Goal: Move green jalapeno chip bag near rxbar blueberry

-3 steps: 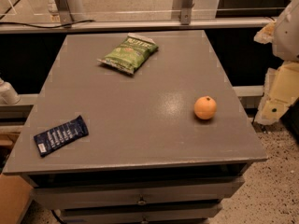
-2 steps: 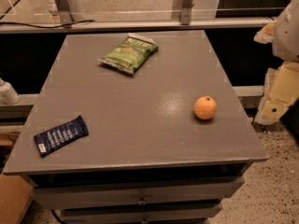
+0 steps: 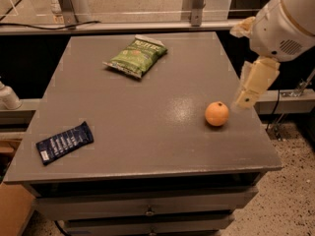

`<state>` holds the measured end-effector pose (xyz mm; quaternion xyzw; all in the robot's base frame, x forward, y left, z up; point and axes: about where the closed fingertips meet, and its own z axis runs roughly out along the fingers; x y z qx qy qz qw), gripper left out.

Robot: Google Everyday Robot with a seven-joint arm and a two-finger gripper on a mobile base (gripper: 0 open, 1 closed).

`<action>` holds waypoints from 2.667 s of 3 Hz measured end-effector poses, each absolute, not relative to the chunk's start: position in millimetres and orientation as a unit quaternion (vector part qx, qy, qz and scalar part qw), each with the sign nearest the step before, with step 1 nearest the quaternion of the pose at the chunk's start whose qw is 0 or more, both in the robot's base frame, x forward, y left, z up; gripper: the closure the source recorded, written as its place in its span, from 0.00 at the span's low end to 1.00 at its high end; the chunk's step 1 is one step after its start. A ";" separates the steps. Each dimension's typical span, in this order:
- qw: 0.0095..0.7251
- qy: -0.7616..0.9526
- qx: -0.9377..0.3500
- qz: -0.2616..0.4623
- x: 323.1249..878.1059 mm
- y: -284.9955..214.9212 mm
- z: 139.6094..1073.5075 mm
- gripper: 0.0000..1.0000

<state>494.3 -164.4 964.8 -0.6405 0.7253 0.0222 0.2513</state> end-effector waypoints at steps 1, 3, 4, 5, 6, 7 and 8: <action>0.297 0.692 -0.656 0.045 532.9 -129.5 961.2 0.00; 0.337 0.673 -0.657 0.049 575.4 -93.1 958.0 0.00; 0.359 0.675 -0.643 0.047 596.7 -84.6 951.9 0.00; 0.391 0.690 -0.607 0.052 645.6 -69.3 933.2 0.00; 0.408 0.711 -0.568 0.074 688.0 -55.5 913.3 0.00; 0.413 0.732 -0.531 0.103 720.1 -35.1 895.3 0.00; 0.407 0.745 -0.511 0.134 735.8 -6.6 876.1 0.00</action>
Offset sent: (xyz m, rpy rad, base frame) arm 0.1324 0.1088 -0.0127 0.2005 -0.1757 0.1003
